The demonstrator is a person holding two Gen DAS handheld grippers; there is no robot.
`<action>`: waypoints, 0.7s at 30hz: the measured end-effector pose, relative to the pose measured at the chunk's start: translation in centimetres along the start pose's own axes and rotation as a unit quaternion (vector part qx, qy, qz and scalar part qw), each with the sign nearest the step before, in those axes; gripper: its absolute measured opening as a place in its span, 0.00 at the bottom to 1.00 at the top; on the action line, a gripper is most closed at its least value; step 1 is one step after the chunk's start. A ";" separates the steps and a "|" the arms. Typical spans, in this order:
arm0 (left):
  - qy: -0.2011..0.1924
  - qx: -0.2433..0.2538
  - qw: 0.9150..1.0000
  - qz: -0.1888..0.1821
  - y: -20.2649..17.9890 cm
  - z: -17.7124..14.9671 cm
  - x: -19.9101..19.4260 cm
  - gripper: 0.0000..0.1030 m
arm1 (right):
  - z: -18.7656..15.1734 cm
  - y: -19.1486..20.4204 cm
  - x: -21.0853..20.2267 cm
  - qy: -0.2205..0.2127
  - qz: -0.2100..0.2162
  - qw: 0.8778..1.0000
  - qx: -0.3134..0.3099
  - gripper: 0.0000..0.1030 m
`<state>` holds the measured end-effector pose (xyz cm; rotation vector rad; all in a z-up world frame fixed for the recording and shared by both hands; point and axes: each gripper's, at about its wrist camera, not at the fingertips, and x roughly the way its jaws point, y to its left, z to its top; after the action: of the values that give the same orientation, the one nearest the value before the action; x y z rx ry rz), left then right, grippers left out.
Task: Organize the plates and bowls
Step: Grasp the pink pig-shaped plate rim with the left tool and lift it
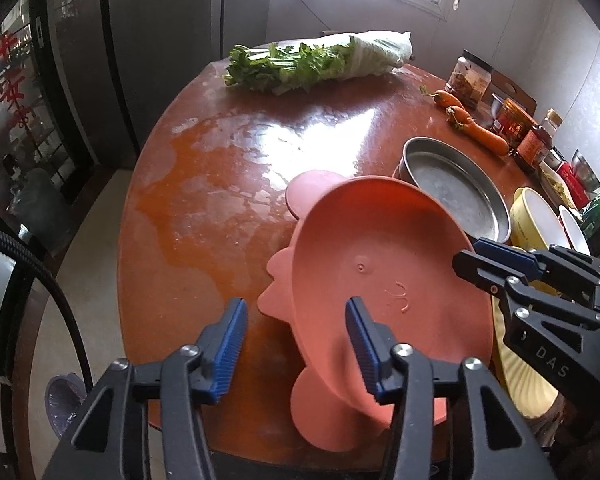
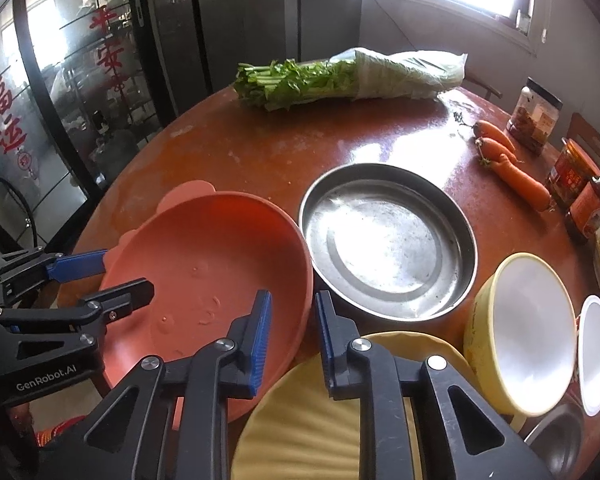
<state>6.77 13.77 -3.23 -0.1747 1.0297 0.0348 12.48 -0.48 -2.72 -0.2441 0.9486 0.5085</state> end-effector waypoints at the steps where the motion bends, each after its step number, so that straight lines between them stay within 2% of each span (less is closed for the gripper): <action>1: 0.001 0.001 1.000 -0.001 -0.1 0.0 0.1 0.46 | 0.0 -0.1 0.1 0.003 -0.001 1.000 0.002 0.22; 3: 0.001 0.002 1.000 -0.002 -0.3 0.1 0.2 0.41 | -0.1 -0.1 0.3 0.005 0.003 1.000 0.004 0.21; 6: -0.002 0.001 1.000 -0.001 -0.3 0.2 0.2 0.38 | 0.0 0.0 0.7 0.009 0.006 1.000 0.000 0.19; 9: -0.004 -0.004 1.000 -0.008 -0.2 0.3 0.2 0.30 | 0.0 0.1 0.8 0.006 0.006 1.000 -0.003 0.16; 10: -0.006 -0.003 1.000 -0.004 -0.2 0.3 0.1 0.30 | 0.0 0.1 0.8 0.005 0.016 1.000 -0.001 0.14; 21: -0.027 -0.016 0.999 0.013 2.3 2.0 -0.9 0.30 | 2.5 1.7 0.0 -0.022 0.030 0.999 -0.002 0.14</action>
<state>7.71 16.44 -1.74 -0.1880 0.9773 0.0794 13.42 1.99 -1.25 -0.2082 0.9149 0.5688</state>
